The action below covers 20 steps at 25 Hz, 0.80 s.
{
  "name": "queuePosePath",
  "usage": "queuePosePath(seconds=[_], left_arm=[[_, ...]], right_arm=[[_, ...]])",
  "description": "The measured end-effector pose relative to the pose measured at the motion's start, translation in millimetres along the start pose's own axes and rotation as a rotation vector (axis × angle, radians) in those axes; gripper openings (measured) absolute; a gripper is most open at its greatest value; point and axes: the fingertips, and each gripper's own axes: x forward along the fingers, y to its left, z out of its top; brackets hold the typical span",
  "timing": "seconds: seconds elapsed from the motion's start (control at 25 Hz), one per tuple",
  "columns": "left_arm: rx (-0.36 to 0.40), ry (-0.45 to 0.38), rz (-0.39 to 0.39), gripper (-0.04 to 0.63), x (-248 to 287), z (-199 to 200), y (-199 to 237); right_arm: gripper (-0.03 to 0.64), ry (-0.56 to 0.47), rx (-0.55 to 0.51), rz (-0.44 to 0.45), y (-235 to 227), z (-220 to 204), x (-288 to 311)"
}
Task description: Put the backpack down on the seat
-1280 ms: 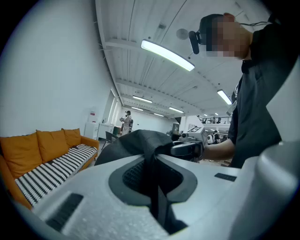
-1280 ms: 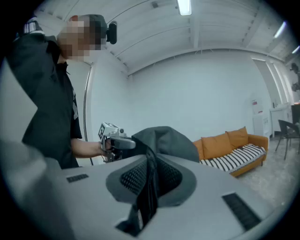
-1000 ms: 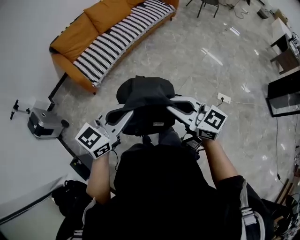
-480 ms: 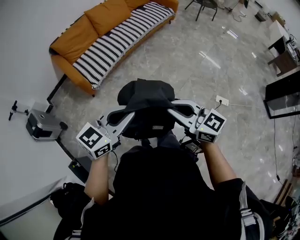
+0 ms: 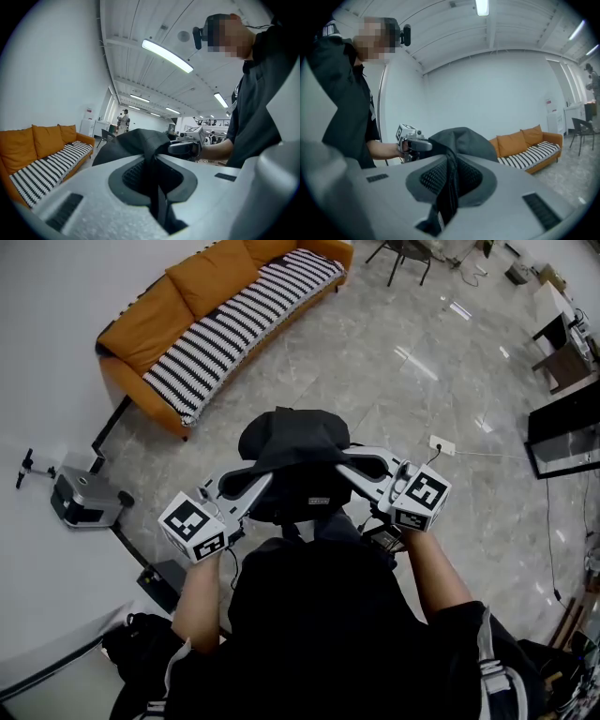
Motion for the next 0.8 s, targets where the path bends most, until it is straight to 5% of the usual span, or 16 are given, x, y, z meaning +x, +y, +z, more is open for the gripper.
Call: queuePosePath(seconds=[0.8], left_arm=[[-0.039,0.041,0.014,0.034,41.2,-2.3,28.3]], right_arm=[[0.051,-0.013,0.033,-0.007,-57.3,-2.1,1.5]])
